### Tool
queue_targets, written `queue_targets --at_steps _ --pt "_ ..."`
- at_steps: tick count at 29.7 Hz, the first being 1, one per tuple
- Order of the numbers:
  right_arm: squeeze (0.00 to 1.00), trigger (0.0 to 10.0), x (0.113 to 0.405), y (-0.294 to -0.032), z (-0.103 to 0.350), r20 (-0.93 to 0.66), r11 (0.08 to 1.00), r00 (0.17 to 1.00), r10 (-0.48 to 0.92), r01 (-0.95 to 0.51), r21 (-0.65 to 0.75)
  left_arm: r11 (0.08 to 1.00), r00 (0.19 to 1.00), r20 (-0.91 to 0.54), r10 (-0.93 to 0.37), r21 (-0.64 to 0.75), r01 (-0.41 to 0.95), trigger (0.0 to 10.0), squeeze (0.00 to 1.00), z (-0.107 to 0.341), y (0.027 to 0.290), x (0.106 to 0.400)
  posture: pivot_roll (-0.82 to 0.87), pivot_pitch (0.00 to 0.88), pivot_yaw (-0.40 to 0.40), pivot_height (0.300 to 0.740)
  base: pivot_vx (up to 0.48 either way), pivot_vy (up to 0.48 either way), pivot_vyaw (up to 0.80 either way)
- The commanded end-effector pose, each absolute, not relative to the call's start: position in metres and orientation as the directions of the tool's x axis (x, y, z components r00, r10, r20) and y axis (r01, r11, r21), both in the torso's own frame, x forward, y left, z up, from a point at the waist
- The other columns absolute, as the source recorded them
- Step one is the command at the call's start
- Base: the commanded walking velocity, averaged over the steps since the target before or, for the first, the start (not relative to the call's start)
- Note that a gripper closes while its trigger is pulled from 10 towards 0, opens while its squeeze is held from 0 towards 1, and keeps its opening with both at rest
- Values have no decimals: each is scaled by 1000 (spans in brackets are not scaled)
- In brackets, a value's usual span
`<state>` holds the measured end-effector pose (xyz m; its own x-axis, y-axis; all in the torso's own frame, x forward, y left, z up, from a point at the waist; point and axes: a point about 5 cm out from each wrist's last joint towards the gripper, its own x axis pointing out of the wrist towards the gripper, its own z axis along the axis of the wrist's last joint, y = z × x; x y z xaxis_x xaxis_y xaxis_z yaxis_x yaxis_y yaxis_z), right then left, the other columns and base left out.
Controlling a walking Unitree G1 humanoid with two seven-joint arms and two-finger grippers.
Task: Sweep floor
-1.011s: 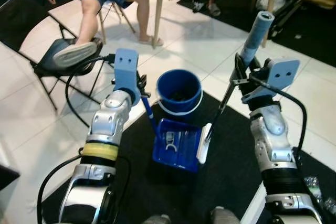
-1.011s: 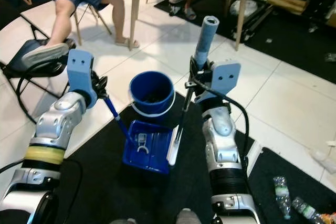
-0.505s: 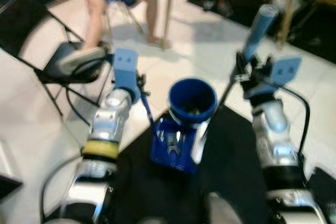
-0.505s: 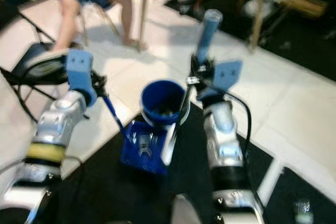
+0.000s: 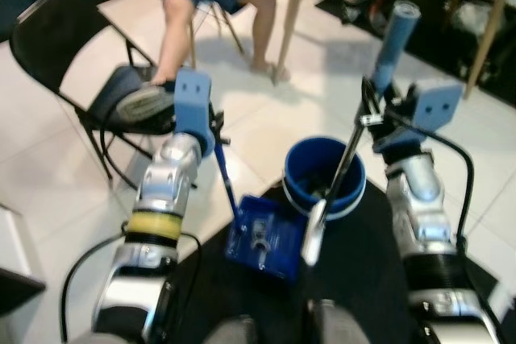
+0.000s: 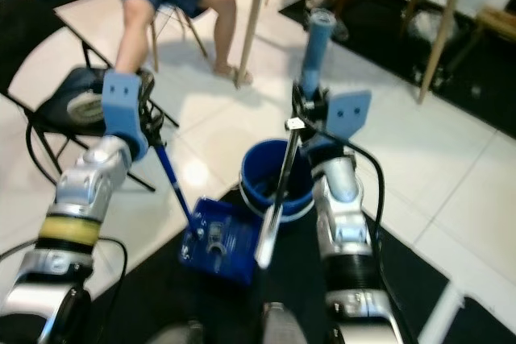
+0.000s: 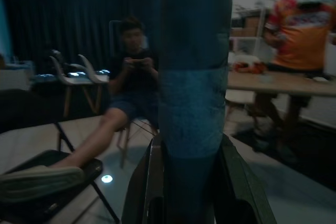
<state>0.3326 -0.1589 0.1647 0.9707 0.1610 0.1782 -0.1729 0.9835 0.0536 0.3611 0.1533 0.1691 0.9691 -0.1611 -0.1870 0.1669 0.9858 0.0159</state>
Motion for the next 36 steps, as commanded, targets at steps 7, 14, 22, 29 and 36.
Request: queue_targets --at_steps 7,14,22,29,36 --pt "0 10000 331 -160 169 210 983 965 155 -171 63 986 972 -169 -161 12 166 10000 0 170 154 360 25 49 41 740 0 0 -242" --pt "0 10000 331 -161 169 210 984 966 152 -168 63 986 972 -169 -164 13 169 10000 0 170 153 361 25 51 43 740 0 0 -676" --pt "0 10000 331 -162 169 208 984 966 152 -168 62 985 971 -169 -166 12 170 10000 0 169 152 361 24 57 41 740 0 0 -688" --pt "0 10000 331 -163 169 208 984 967 150 -166 62 986 972 -170 -164 12 169 10000 0 169 152 361 25 58 42 740 0 0 -643" --pt "0 10000 331 -167 170 213 988 968 134 -146 44 986 972 -171 -164 13 168 10000 0 169 152 361 24 58 43 740 0 0 0"
